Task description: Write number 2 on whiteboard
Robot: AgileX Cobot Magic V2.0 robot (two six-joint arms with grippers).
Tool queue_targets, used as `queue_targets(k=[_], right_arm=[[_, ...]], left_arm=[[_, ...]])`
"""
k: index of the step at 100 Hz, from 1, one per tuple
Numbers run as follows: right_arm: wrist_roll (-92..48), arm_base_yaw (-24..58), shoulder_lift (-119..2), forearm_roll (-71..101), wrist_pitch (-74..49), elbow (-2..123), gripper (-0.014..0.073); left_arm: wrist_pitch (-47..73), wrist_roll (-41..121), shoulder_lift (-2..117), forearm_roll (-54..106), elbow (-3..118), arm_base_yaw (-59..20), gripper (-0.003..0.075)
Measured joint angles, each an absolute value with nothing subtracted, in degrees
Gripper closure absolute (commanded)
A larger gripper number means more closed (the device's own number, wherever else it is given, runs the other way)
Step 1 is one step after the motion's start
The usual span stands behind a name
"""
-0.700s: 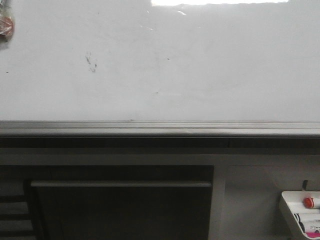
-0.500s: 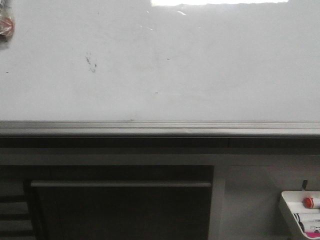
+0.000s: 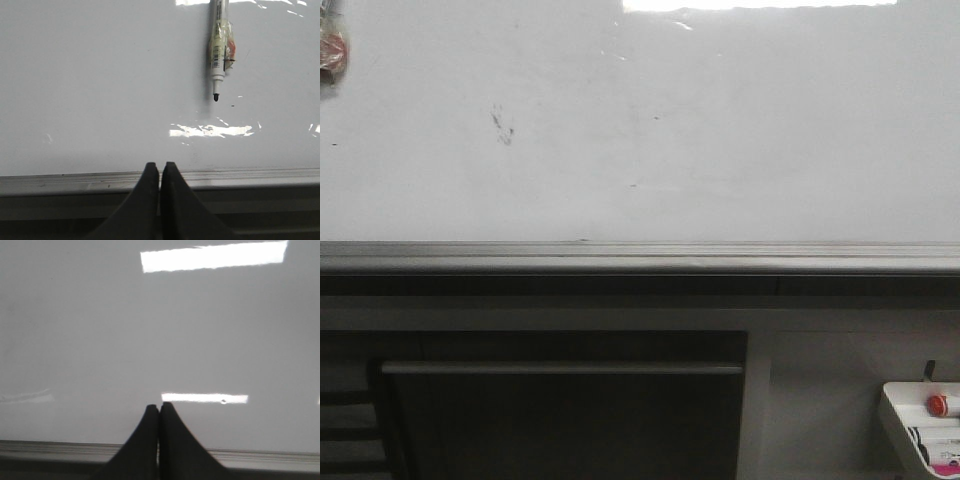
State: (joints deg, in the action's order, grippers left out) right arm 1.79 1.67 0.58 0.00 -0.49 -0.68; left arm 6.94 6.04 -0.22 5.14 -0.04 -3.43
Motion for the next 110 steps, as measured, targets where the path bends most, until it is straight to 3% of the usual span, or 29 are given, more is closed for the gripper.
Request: queue_targets(k=[34, 50, 81, 110], right_arm=[[1.8, 1.7, 0.6, 1.2, 3.7, -0.5, 0.0666], [1.8, 1.7, 0.6, 3.1, -3.8, 6.9, 0.0666], [1.4, 1.7, -6.8, 3.5, -24.4, 28.8, 0.0666], [0.7, 1.7, -21.8, 3.5, -36.2, 36.4, 0.0666]], left_arm=[[-0.6, 6.0, -0.2, 6.9, 0.2, -3.4, 0.0739], [0.0, 6.0, -0.2, 7.2, 6.3, -3.4, 0.0739], [17.3, 6.0, 9.0, 3.5, 29.0, -3.4, 0.0739], [31.6, 6.0, 22.4, 1.6, 37.5, -3.4, 0.0739]])
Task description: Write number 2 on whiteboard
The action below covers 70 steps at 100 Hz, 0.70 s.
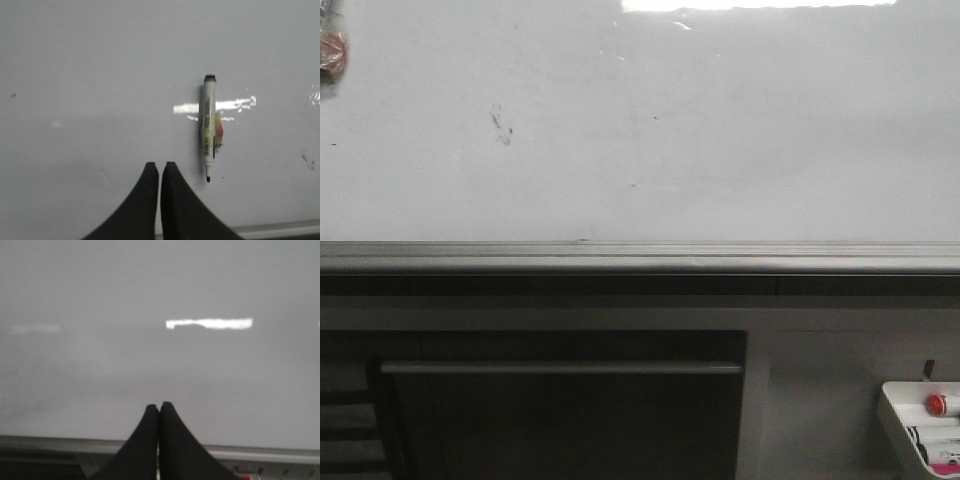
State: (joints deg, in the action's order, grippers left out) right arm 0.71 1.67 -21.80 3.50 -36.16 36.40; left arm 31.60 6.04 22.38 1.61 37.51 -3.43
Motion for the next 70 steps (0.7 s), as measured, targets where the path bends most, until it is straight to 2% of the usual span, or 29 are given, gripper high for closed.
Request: queue_targets(k=[43, 50, 59, 70], right_arm=[[0.6, 1.7, -32.9, 3.5, -38.4, 36.4, 0.0665], [0.6, 1.7, -33.9, 3.5, -38.5, 36.4, 0.0639], [0.6, 1.7, -35.2, 3.5, -38.8, 36.4, 0.0544], [0.6, 1.7, -37.0, 3.5, -39.2, 36.4, 0.0375]], left_arm=[[33.1, 6.0, 30.9, 1.6, 37.5, -3.4, 0.0738], [33.5, 6.0, 32.2, 1.6, 37.5, -3.4, 0.0726], [33.7, 6.0, 33.8, 1.8, 37.5, -3.4, 0.0635], [33.5, 6.0, 36.3, 2.5, 37.5, -3.4, 0.0433]])
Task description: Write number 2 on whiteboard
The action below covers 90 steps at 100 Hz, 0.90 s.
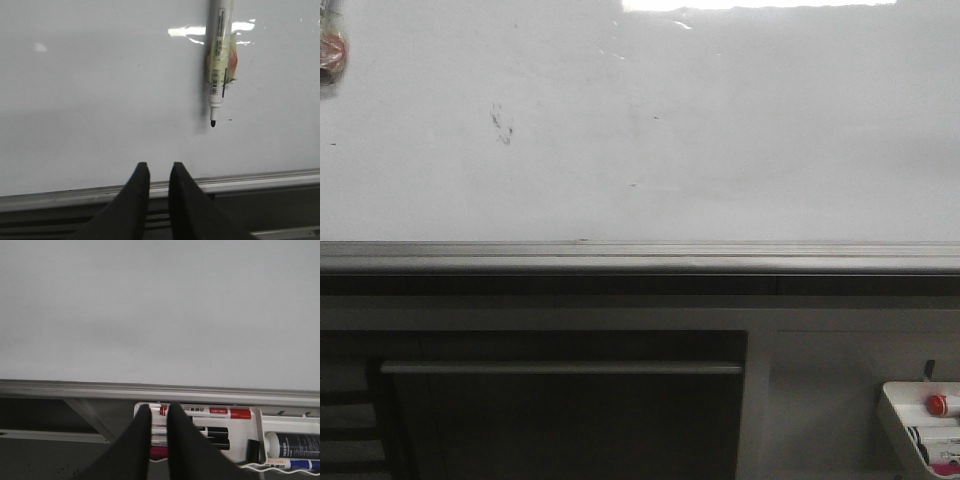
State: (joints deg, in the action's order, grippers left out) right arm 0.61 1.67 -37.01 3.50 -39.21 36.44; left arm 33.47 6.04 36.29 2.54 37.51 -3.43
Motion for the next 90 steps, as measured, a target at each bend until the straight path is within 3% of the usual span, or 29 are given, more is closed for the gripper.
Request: queue_targets(k=[5, 16, 46, 90], right_arm=[[0.6, 1.7, -37.6, 3.5, -39.3, 36.4, 0.0316], [0.6, 1.7, -38.6, 3.5, -39.3, 36.4, 0.0269], [0.5, 1.7, -38.8, 3.5, -37.8, 36.4, 0.0272], [0.5, 1.7, -38.8, 3.5, -37.7, 36.4, 0.0272]], left_arm=[[32.9, 6.0, 37.6, 3.0, 37.4, -3.4, 0.0335], [30.6, 6.0, 41.0, 4.1, 37.4, -3.9, 0.0236], [26.0, 7.1, 52.7, 4.3, 42.0, -11.4, 0.0237], [21.9, 7.2, 69.2, 4.3, 48.3, -12.1, 0.0237]])
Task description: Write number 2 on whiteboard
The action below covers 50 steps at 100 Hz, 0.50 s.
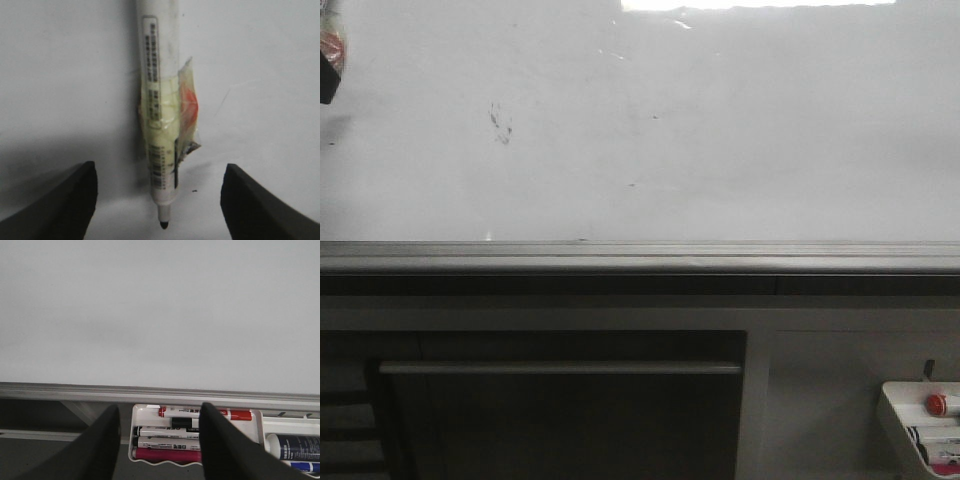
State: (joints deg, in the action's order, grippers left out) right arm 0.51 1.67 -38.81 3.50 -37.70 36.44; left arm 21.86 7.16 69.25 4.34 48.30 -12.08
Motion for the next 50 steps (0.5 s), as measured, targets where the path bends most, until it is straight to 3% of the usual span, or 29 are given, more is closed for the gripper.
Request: queue_targets(k=[16, 37, 50], right_arm=[[0.5, 1.7, -38.8, 3.5, -37.7, 36.4, 0.0272], [0.4, 1.7, -38.8, 3.5, -37.7, 36.4, 0.0272], [0.4, 1.7, -38.8, 3.5, -37.7, 36.4, 0.0272]], left_arm=[[21.7, 7.2, 71.6, 4.3, 49.6, -12.1, 0.0296], [21.1, 7.2, 71.6, 4.3, 49.8, -12.1, 0.0516], [21.1, 7.2, 71.6, 4.3, 49.8, -12.1, 0.0598]])
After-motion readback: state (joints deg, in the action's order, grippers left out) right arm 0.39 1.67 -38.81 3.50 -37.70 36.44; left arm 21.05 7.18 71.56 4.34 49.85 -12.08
